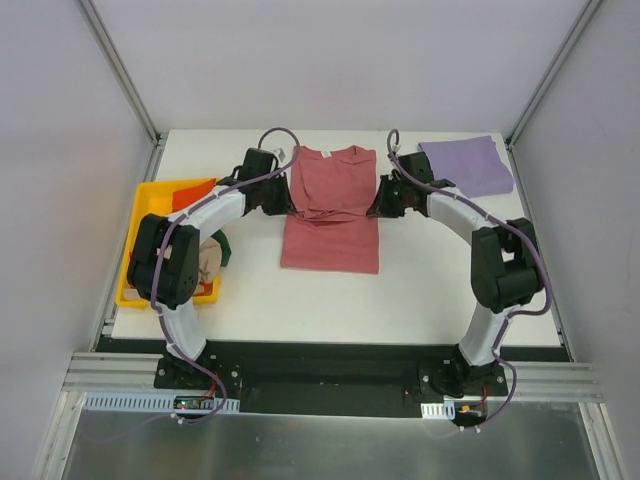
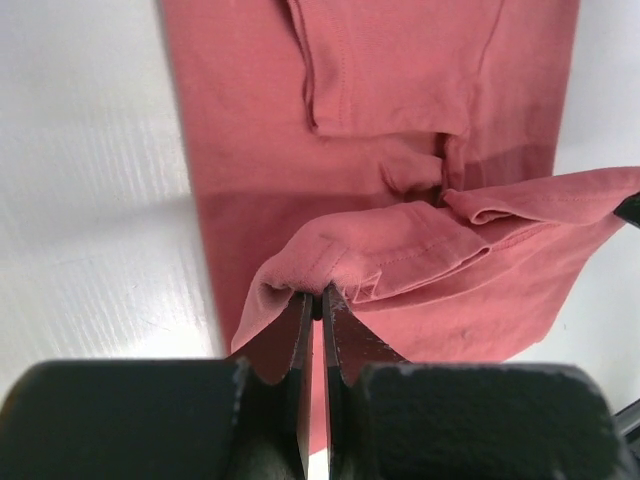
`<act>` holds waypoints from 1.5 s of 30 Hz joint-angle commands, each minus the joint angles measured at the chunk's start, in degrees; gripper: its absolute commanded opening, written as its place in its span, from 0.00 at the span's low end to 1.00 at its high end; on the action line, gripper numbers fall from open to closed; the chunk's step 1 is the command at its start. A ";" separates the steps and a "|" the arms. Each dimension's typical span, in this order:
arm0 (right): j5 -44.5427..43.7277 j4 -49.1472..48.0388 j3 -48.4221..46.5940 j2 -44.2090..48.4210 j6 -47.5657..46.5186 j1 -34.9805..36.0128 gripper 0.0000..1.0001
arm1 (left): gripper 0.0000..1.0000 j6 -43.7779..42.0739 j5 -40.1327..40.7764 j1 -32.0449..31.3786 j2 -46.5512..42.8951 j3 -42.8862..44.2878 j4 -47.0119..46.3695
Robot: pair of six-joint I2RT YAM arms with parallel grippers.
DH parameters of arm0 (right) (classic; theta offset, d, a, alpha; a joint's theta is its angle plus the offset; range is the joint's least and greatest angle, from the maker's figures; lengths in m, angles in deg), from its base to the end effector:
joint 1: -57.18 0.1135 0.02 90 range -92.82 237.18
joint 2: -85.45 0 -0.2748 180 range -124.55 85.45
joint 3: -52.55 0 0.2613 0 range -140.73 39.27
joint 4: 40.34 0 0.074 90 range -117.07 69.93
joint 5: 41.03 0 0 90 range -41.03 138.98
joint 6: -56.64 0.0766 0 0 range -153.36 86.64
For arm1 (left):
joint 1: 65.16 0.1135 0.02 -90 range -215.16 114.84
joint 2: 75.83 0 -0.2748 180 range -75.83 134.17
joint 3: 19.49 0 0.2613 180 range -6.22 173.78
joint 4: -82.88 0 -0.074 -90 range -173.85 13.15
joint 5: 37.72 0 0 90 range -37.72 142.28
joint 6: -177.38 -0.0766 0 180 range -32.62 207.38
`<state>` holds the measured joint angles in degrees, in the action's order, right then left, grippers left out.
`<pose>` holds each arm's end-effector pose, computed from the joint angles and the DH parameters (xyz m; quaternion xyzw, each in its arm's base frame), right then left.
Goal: Fold and stack the t-shirts
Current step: Fold the folded rectangular tshirt in 1/3 of the way, then grab one side of the 2/3 rectangular tshirt with both arms
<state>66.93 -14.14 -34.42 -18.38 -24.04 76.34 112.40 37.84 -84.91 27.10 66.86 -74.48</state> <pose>0.4108 0.1677 0.2043 -0.1396 0.8974 0.2355 0.3461 0.4140 -0.1689 0.2131 0.0126 0.8978 -0.2670 0.3501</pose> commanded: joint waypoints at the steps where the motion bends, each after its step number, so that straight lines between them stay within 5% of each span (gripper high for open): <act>1: 0.77 -3.00 -3.91 -3.03 -0.89 -0.96 0.01 | 0.00 -1.29 -1.21 1.20 2.44 3.21 -0.40; 4: 0.85 -3.52 -5.14 -5.58 -0.80 -1.23 0.02 | 0.00 -0.85 -1.29 1.73 4.46 3.91 -0.14; 8: 0.50 -3.79 -6.55 -8.40 -0.18 -1.75 0.08 | 0.15 0.03 -2.00 2.43 6.57 5.32 0.65; 11: -0.91 -3.79 -7.95 -9.81 1.05 -1.76 0.43 | 0.25 1.17 -1.47 2.52 6.93 6.81 0.92; 14: -0.47 -3.70 -8.57 -9.20 1.58 -1.84 0.64 | 0.61 1.26 -2.96 2.52 5.88 7.69 1.09; 17: -1.78 -2.65 -7.09 -4.99 1.66 -1.84 0.97 | 0.99 1.35 -4.81 2.52 2.37 5.68 1.27; 29: -11.54 -2.38 22.07 24.62 6.57 -1.93 0.96 | 0.99 10.58 -2.70 2.43 -23.55 -21.73 0.57; 36: -5.66 -12.11 37.98 34.30 13.96 -1.76 0.96 | 0.99 12.51 -5.42 2.43 -23.66 -28.78 -1.28; 45: 0.50 -18.29 42.40 32.20 17.13 -1.67 0.96 | 0.68 14.27 -7.36 2.43 -15.93 -30.72 -4.97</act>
<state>64.18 -26.18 8.16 14.64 -9.68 74.61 124.99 32.42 -82.68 8.15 37.03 -76.62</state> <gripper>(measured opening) 0.963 0.726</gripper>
